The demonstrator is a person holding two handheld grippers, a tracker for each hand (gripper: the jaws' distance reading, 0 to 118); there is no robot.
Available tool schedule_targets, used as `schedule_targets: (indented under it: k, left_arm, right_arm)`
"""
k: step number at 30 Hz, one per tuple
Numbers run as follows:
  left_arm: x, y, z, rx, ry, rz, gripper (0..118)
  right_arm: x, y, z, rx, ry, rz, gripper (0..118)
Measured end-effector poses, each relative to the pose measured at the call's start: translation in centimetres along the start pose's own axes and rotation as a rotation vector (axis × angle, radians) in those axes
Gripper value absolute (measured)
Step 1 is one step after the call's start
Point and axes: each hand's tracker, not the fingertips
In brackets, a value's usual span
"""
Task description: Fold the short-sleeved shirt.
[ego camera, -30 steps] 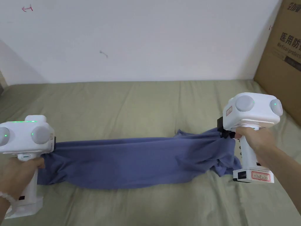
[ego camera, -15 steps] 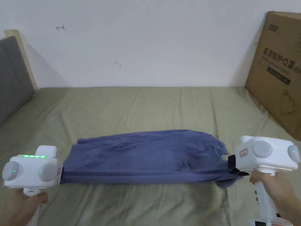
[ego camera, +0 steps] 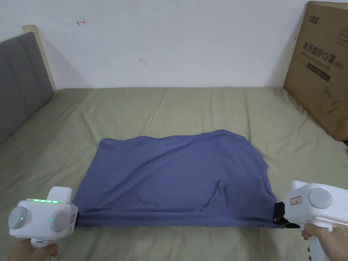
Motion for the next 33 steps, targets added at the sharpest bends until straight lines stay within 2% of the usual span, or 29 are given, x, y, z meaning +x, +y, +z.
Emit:
schedule_targets:
  k: [2, 3, 4, 5, 6, 7, 8, 9, 14, 15, 16, 17, 18, 19, 24, 27, 28, 29, 30, 31, 33]
  left_arm:
    - [0.1, -0.1, -0.1, 0.002, -0.002, 0.005, 4]
    - [0.0, 0.0, -0.1, 0.007, -0.001, 0.009, 9]
    - [-0.1, 0.0, -0.1, 0.01, -0.005, 0.016, 19]
    - [-0.3, 0.1, 0.0, 0.008, -0.005, 0.023, 35]
    - [-0.1, 0.0, 0.5, 0.01, -0.007, 0.034, 61]
    - [-0.3, 0.0, 0.7, 0.014, -0.019, 0.054, 85]
    - [-0.6, -0.1, 0.9, 0.014, -0.028, 0.081, 103]
    - [-0.8, -0.1, 1.2, 0.016, -0.039, 0.103, 110]
    - [-1.2, -0.4, 3.7, 0.074, -0.098, 0.165, 105]
    - [-1.2, -0.7, 4.2, 0.086, -0.123, 0.173, 94]
    - [-1.2, -1.0, 4.8, 0.094, -0.149, 0.179, 74]
    - [-1.2, -1.6, 5.3, 0.103, -0.169, 0.182, 44]
    - [-1.1, -2.3, 5.4, 0.102, -0.187, 0.184, 4]
    - [-1.0, -3.0, 5.4, 0.093, -0.192, 0.18, 1]
    - [0.3, -6.1, 5.3, 0.05, -0.151, 0.112, 1]
    - [-0.3, -6.6, 4.8, 0.053, -0.162, 0.12, 2]
    - [-0.7, -6.5, 4.6, 0.041, -0.22, 0.147, 9]
    - [-0.9, -6.4, 4.4, 0.043, -0.225, 0.16, 33]
    - [-1.1, -6.1, 4.3, 0.039, -0.222, 0.165, 67]
    - [-1.2, -5.8, 4.0, 0.037, -0.216, 0.163, 80]
    - [-1.4, -4.9, 3.6, 0.056, -0.166, 0.154, 83]
  right_arm:
    - [0.0, 0.0, 0.0, 0.006, 0.004, -0.002, 4]
    - [0.0, 0.0, -0.1, 0.012, 0.005, 0.001, 4]
    - [-0.2, -0.3, 0.0, 0.013, 0.003, 0.006, 7]
    - [-0.3, -0.2, 0.0, 0.009, 0.0, 0.018, 18]
    - [-0.4, -0.2, -0.1, 0.011, -0.011, 0.034, 44]
    - [-0.5, -0.2, 0.0, 0.021, -0.037, 0.066, 63]
    - [-0.7, -0.4, 0.2, 0.039, -0.054, 0.099, 68]
    - [-0.9, -0.5, 0.5, 0.057, -0.06, 0.118, 67]
    - [-2.0, -0.8, 2.2, 0.097, -0.02, 0.156, 64]
    - [-2.2, -0.9, 2.5, 0.106, -0.007, 0.162, 51]
    - [-2.5, -1.2, 2.8, 0.116, 0.0, 0.167, 17]
    - [-2.8, -1.6, 3.0, 0.131, 0.006, 0.179, 0]
    - [-3.1, -2.0, 2.9, 0.124, 0.003, 0.186, 0]
    - [-3.2, -2.6, 2.8, 0.117, 0.0, 0.187, 1]
    - [-3.8, -4.7, 1.7, 0.078, 0.019, 0.203, 1]
    - [-3.6, -5.0, 1.2, 0.058, 0.053, 0.145, 1]
    - [-3.4, -4.9, 1.1, 0.053, 0.059, 0.131, 0]
    - [-3.4, -4.8, 1.0, 0.054, 0.06, 0.129, 0]
    - [-3.5, -4.8, 0.9, 0.054, 0.059, 0.129, 0]
    - [-3.6, -4.9, 0.9, 0.053, 0.058, 0.129, 1]
    - [-3.6, -4.8, 1.0, 0.047, 0.074, 0.118, 1]
